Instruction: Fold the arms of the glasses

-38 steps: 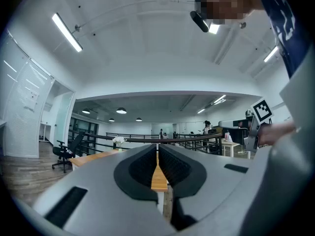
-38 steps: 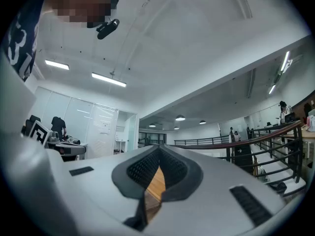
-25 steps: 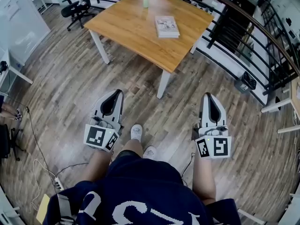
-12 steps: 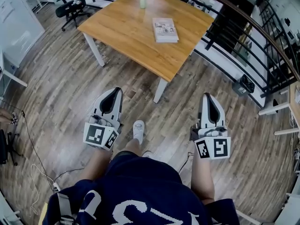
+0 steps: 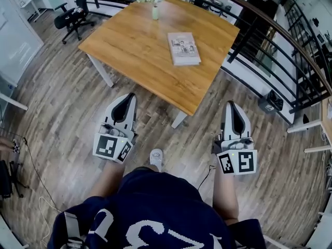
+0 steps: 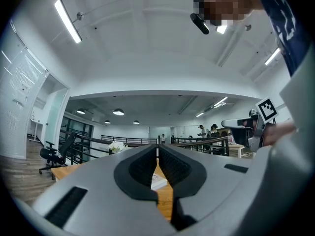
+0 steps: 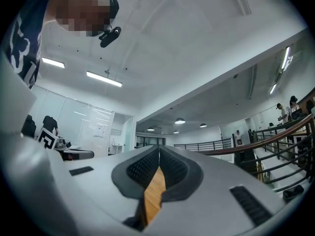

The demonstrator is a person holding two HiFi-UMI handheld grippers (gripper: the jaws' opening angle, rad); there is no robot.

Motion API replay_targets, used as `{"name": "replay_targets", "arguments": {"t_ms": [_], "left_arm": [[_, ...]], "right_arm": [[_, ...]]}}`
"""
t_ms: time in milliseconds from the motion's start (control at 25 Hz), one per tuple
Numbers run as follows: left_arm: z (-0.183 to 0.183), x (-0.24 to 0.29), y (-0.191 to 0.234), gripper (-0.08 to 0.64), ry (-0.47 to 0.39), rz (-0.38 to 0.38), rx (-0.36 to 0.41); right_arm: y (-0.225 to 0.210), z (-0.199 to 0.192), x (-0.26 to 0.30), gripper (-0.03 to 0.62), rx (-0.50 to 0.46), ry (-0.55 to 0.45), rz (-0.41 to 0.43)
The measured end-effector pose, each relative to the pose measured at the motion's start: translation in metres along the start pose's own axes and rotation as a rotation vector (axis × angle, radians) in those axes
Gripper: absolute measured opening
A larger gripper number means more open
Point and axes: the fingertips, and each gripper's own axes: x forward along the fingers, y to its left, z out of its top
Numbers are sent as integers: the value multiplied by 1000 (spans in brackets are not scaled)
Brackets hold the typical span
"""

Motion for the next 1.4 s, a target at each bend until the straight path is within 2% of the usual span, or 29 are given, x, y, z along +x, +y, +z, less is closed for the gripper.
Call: {"name": "replay_targets", "arguments": {"t_ms": [320,760,1200,1400], "left_arm": [[-13,50,42,25,8,-25,-12],[-37,97,67,25,59,7,-44],[-18,206,80,25,-9,82,15],[-27,240,80,25,2,122,26]], "right_arm": [[-3,-18,57,28,-33,27,-7],[-20,-48,122,28,-1,90,36],[-95,-43,221,28,-1,22,140],[-125,-54,251,28,20,25,177]]}}
